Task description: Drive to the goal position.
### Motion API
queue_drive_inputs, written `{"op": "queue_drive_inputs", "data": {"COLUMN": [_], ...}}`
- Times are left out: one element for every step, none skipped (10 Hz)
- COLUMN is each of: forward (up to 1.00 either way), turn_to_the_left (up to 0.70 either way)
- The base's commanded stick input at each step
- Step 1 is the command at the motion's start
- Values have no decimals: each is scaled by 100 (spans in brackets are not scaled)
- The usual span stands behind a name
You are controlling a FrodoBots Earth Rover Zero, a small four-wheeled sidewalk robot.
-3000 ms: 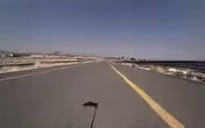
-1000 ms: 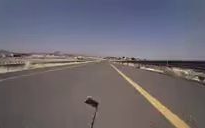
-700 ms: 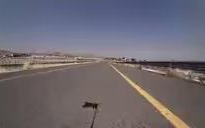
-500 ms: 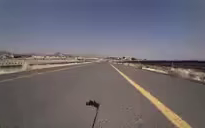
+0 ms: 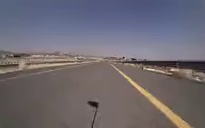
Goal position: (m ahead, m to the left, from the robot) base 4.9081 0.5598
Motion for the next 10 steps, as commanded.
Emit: {"op": "queue_drive_inputs", "data": {"forward": [70,70,70,70,70,70,70,70,70,70], "turn_to_the_left": [0,0,0,0,0,0,0,0,0,0]}}
